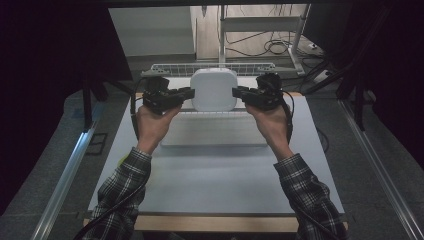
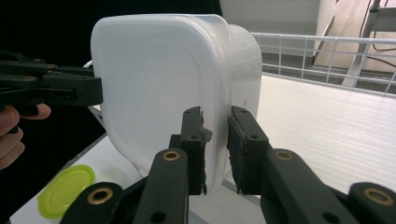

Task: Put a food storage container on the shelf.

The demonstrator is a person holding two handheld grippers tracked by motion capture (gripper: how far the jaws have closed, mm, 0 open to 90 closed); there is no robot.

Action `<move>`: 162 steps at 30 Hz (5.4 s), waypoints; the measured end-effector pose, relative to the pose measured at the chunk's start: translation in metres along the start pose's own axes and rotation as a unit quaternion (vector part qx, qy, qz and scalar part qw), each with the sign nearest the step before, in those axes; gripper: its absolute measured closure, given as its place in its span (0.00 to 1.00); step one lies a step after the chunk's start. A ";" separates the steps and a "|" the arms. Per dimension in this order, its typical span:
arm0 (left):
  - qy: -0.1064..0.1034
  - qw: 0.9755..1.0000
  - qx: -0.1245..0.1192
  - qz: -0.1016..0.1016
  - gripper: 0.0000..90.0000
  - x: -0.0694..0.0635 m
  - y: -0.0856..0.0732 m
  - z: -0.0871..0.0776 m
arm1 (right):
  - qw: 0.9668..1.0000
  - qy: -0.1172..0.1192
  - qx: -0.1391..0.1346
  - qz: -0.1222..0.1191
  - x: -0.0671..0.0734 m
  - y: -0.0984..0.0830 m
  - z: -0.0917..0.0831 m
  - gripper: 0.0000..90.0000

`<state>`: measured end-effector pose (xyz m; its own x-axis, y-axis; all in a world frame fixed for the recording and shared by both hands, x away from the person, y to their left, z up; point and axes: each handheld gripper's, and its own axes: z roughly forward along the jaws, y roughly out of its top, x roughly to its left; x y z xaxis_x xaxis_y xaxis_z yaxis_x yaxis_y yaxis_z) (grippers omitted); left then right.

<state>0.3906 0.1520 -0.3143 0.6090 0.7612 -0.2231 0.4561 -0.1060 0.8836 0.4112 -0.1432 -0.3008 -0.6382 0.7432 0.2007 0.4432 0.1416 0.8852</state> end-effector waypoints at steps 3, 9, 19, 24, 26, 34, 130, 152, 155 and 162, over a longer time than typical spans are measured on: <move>-0.002 1.000 -0.002 -0.003 0.86 0.003 -0.001 0.003 | 1.000 0.000 0.005 0.003 -0.002 0.001 0.003 0.85; -0.004 1.000 -0.016 0.005 0.84 0.005 -0.001 0.005 | 1.000 0.008 0.003 0.007 -0.006 0.002 0.006 0.82; 0.008 1.000 -0.025 0.010 0.73 0.007 0.005 0.015 | 1.000 0.007 0.004 -0.003 -0.010 0.008 0.016 0.73; 0.014 1.000 -0.026 0.010 0.73 0.010 0.007 0.019 | 1.000 -0.002 0.009 -0.010 -0.011 0.009 0.023 0.69; 0.009 1.000 -0.027 0.003 0.72 0.013 0.008 0.021 | 1.000 -0.003 0.011 -0.011 -0.013 0.009 0.027 0.68; 0.029 0.999 -0.024 0.009 0.65 0.015 0.012 0.028 | 1.000 -0.006 0.018 -0.014 -0.015 0.010 0.033 0.62; -0.073 0.995 -0.017 0.070 0.01 -0.033 -0.166 -0.015 | 0.992 0.057 0.043 -0.100 -0.002 -0.147 -0.016 0.01; -0.029 0.994 0.047 0.097 0.04 -0.041 -0.235 -0.010 | 0.993 0.033 0.062 -0.099 -0.006 -0.216 -0.028 0.02; -0.033 0.993 0.063 0.098 0.04 -0.042 -0.240 -0.007 | 0.993 0.037 0.065 -0.096 -0.007 -0.223 -0.031 0.02; -0.041 0.990 0.088 0.106 0.03 -0.046 -0.239 -0.002 | 0.992 0.031 0.077 -0.098 -0.009 -0.232 -0.031 0.02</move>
<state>0.2523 0.1440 -0.5149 0.7510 0.6555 -0.0791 0.4138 -0.3738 0.8301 0.2947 -0.2028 -0.4947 -0.7570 0.6505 0.0616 0.3954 0.3809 0.8358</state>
